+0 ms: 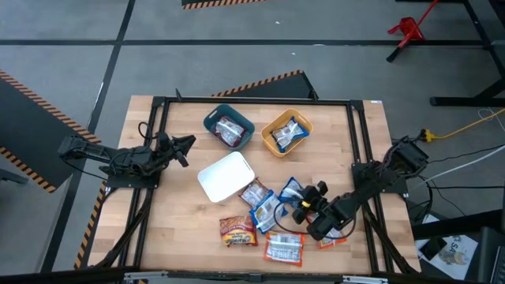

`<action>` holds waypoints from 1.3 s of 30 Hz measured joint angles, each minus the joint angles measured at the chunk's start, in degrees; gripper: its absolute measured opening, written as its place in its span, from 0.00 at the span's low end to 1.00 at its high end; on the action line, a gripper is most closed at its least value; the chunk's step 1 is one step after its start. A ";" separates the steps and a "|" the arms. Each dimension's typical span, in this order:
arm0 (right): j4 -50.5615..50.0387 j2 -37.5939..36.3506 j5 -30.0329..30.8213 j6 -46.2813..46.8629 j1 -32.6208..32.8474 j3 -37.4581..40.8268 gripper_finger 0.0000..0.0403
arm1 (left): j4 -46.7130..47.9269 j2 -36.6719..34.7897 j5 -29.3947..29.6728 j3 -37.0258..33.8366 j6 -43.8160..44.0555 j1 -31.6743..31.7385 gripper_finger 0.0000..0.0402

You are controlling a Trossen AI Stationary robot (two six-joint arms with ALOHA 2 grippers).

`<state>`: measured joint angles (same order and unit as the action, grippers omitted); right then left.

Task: Sort Maruchan noodles
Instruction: Put the right blue noodle pack into the yellow bin

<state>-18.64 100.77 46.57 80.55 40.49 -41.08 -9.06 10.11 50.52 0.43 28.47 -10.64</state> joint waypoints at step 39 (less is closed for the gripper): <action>-21.17 -16.55 0.68 -3.63 -14.24 -14.39 0.00 | 0.98 0.00 -0.08 0.00 -0.60 0.00 0.18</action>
<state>-39.82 84.22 47.25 76.92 26.25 -55.47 -8.08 10.11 50.43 0.43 27.87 -10.64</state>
